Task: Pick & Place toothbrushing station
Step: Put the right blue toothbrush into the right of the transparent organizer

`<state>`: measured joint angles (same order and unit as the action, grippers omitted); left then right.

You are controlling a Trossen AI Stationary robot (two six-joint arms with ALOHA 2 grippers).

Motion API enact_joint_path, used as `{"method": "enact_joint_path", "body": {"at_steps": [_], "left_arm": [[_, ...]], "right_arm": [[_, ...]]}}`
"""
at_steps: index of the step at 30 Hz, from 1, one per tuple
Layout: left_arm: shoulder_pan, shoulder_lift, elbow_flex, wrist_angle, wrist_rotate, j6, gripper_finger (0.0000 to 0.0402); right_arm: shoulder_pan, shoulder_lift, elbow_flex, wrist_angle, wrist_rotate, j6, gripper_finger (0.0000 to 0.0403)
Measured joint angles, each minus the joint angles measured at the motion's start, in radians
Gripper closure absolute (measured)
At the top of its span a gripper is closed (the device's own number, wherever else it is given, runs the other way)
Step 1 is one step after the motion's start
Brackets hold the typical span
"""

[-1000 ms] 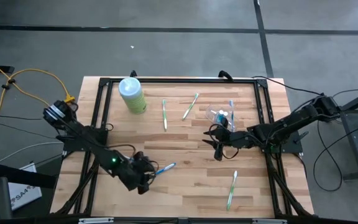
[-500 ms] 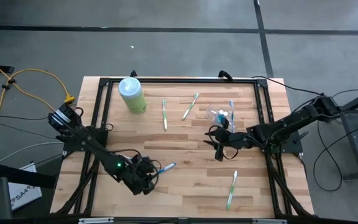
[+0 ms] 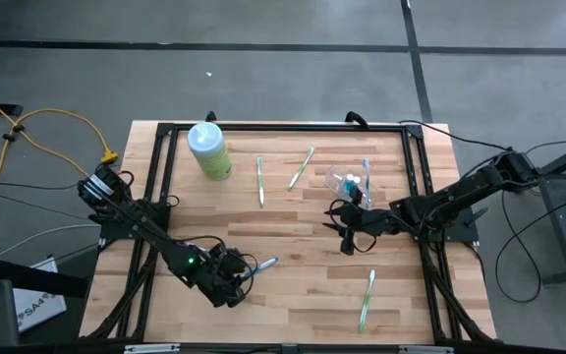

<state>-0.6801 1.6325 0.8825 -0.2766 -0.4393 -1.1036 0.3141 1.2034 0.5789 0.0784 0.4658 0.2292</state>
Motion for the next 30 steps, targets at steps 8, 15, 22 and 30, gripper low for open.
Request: {"method": "enact_joint_path", "body": {"at_steps": [8, 15, 22, 30], "left_arm": [[0.048, 0.048, 0.0, -0.001, 0.081, 0.07, 0.0282], [0.058, 0.07, -0.001, 0.005, 0.1, 0.083, 0.0282], [0.059, 0.071, -0.001, 0.033, 0.114, 0.084, 0.0282], [0.058, 0.091, -0.001, 0.05, 0.105, 0.085, 0.0282]], "right_arm": [[0.0, 0.0, 0.0, 0.0, -0.052, 0.007, 0.0263], [0.0, 0.0, 0.0, 0.002, -0.051, 0.009, 0.0263], [0.0, 0.0, 0.0, 0.003, -0.05, 0.009, 0.0263], [0.0, 0.0, 0.0, 0.004, -0.05, 0.009, 0.0263]]}}
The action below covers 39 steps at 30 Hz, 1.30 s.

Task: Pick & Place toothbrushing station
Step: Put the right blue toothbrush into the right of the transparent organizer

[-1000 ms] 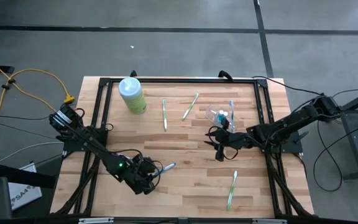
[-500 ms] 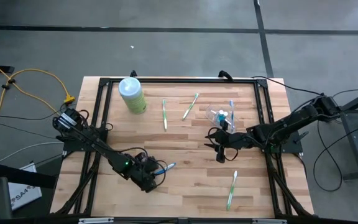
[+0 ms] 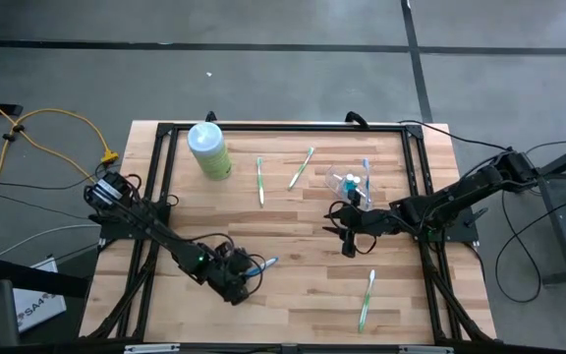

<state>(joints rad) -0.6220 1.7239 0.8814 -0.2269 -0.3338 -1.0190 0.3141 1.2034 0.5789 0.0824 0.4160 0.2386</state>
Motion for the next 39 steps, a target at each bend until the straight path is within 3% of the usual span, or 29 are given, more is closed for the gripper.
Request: {"method": "enact_joint_path", "body": {"at_steps": [15, 31, 39], "left_arm": [[0.0, 0.066, 0.003, 0.063, 0.014, 0.01, 0.0285], [0.001, 0.068, 0.001, 0.05, 0.024, 0.009, 0.0372], [-0.001, 0.068, 0.001, 0.052, 0.026, 0.065, 0.0385]], "right_arm": [[0.0, 0.0, 0.0, 0.001, 0.0, 0.0, 0.0263], [0.0, 0.0, 0.0, 0.0, 0.0, 0.0, 0.0263], [0.0, 0.0, 0.0, 0.0, -0.001, 0.0, 0.0263]]}}
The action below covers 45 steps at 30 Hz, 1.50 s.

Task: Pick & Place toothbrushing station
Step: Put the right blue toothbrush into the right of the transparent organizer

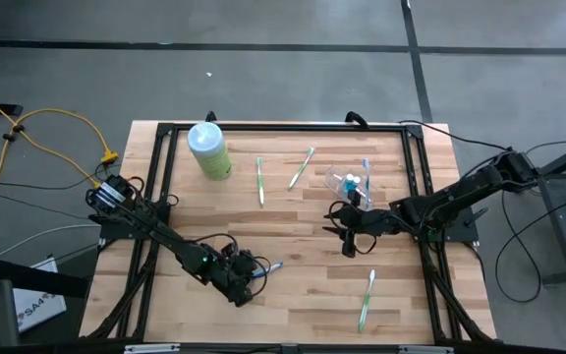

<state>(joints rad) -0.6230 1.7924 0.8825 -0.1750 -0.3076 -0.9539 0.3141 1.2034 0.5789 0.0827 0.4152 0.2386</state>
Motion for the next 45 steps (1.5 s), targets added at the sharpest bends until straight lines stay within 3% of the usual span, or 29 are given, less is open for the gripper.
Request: {"method": "enact_joint_path", "body": {"at_steps": [15, 28, 45], "left_arm": [[0.018, -0.05, -0.001, 0.027, 0.002, 0.112, 0.0398], [0.047, -0.052, 0.051, 0.016, 0.045, 0.251, 0.0399], [0.047, -0.035, 0.055, 0.02, 0.079, 0.235, 0.04]], "right_arm": [[0.0, 0.0, 0.0, 0.004, -0.164, -0.006, 0.0263], [0.0, 0.0, 0.0, 0.035, -0.164, -0.007, 0.0263], [0.0, 0.0, 0.0, 0.035, -0.164, -0.004, 0.0263]]}}
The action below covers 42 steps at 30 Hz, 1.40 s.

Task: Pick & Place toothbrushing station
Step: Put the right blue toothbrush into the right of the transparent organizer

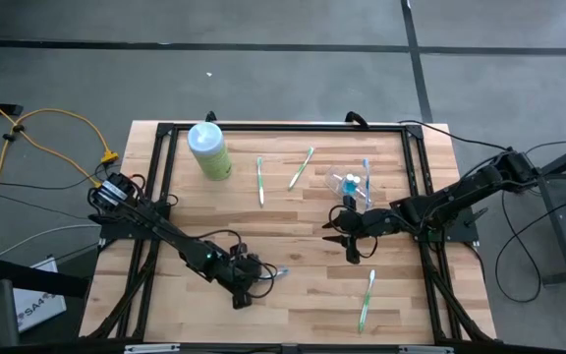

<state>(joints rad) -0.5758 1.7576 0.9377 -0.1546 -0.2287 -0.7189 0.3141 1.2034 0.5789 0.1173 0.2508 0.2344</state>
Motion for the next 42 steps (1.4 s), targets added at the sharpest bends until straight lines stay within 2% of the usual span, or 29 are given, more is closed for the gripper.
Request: {"method": "enact_joint_path", "body": {"at_steps": [10, 27, 37, 42], "left_arm": [[0.0, 0.015, 0.001, 0.015, 0.039, -0.015, 0.0399], [0.0, 0.018, -0.001, 0.015, 0.037, -0.014, 0.0397], [0.0, 0.022, -0.004, 0.009, 0.039, -0.019, 0.0341], [0.0, 0.022, -0.004, 0.01, 0.037, -0.022, 0.0334]], "right_arm": [[0.0, 0.0, 0.0, 0.007, 0.0, 0.0, 0.0263], [0.0, 0.0, 0.0, 0.006, -0.022, 0.005, 0.0263], [0.0, 0.0, 0.0, 0.006, -0.019, 0.005, 0.0263], [0.0, 0.0, 0.0, 0.006, -0.019, 0.005, 0.0263]]}}
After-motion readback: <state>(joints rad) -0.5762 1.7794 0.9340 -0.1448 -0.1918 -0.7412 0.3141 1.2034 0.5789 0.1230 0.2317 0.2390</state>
